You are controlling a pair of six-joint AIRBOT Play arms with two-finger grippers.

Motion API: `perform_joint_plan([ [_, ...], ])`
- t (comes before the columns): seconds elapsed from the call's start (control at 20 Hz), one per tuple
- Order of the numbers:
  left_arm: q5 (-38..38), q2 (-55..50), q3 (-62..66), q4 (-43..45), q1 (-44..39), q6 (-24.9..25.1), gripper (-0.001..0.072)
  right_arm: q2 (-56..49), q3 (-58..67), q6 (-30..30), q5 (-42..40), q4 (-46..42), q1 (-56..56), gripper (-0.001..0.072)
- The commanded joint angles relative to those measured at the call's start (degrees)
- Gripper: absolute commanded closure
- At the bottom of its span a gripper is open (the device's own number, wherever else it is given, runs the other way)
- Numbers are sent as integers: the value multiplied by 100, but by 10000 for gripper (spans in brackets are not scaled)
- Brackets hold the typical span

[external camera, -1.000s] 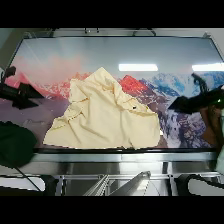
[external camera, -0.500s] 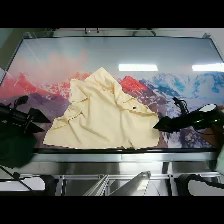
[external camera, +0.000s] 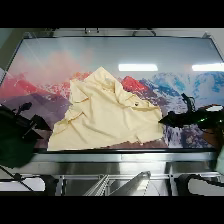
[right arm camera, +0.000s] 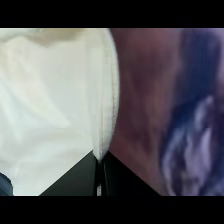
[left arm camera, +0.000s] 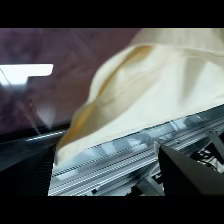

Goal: Fold the shirts.

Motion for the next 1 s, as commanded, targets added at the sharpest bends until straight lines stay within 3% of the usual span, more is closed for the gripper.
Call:
perform_joint_plan([
  [0.0,83,4,-46,743,-461,-236,13,59,15,-120,275,33,-439,695],
  [0.3,39,-2,-1067,455,-1624,-219,13,59,11,-256,271,490,-358,695],
  [0.45,415,-94,-1397,448,-1912,-160,15,59,11,-352,365,686,-358,695],
  [0.5,553,-201,-1364,435,-1958,-164,89,59,11,-356,463,726,-358,695],
  [0.55,608,-339,-1263,435,-1996,-164,428,61,11,-356,592,743,-361,695],
  [0.6,542,-468,-1123,407,-2031,-162,708,61,11,-356,702,743,-361,695],
  [0.8,-212,-437,-461,-927,-2061,105,688,201,15,-352,1237,782,-376,696],
  [0.95,-918,289,136,-2839,-2059,765,688,859,72,-514,2031,1834,-498,696],
])
